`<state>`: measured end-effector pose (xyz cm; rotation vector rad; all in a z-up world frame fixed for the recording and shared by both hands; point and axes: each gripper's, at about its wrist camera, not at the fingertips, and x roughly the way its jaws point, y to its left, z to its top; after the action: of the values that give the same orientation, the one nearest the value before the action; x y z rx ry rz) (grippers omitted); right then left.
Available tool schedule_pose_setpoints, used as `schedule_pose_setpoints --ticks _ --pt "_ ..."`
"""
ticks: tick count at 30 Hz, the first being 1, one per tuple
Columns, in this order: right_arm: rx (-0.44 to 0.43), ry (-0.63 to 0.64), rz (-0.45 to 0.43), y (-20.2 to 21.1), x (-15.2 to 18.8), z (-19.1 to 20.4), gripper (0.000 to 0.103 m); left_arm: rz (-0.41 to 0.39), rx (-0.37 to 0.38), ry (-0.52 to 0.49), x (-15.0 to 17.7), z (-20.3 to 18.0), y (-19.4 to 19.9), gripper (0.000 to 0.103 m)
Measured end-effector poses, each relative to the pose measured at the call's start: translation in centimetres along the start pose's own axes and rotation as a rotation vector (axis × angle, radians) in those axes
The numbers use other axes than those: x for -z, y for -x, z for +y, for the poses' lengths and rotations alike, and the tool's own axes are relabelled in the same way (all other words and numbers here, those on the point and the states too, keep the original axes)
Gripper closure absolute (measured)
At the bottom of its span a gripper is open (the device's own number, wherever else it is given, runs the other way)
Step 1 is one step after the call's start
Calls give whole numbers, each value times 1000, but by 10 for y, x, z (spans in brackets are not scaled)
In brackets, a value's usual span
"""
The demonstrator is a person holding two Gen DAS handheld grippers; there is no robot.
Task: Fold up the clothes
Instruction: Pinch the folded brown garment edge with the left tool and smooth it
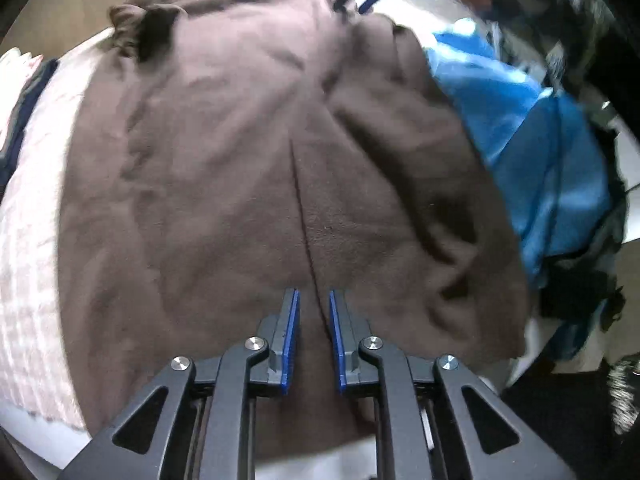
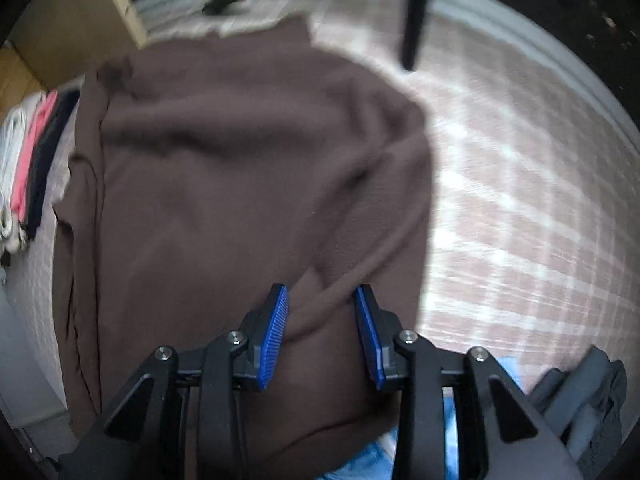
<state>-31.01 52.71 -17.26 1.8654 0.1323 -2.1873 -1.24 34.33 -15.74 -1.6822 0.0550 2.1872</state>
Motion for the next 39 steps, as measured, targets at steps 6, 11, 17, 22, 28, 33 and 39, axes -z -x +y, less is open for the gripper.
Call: schedule_pose_setpoints --ticks 6,11,17,22,28,33,39 --pt "-15 32 -34 48 43 -26 68 -42 153 -42 15 -23 23 86" --pt "-92 32 67 37 79 -28 67 -9 225 -83 4 -64 -3 76" --pt "-25 86 28 34 96 -20 67 -26 178 -154 10 -76 -9 75" --pt "-46 -4 -31 33 80 -51 67 -40 138 -212 15 -86 -14 98" --pt "-40 -36 -62 20 58 -67 67 -117 214 -233 16 -91 22 100" --pt "-76 -35 -70 9 51 -67 67 -47 140 -270 16 -91 11 88" --pt "-222 -58 -67 16 53 -67 55 -49 136 -156 3 -92 14 71"
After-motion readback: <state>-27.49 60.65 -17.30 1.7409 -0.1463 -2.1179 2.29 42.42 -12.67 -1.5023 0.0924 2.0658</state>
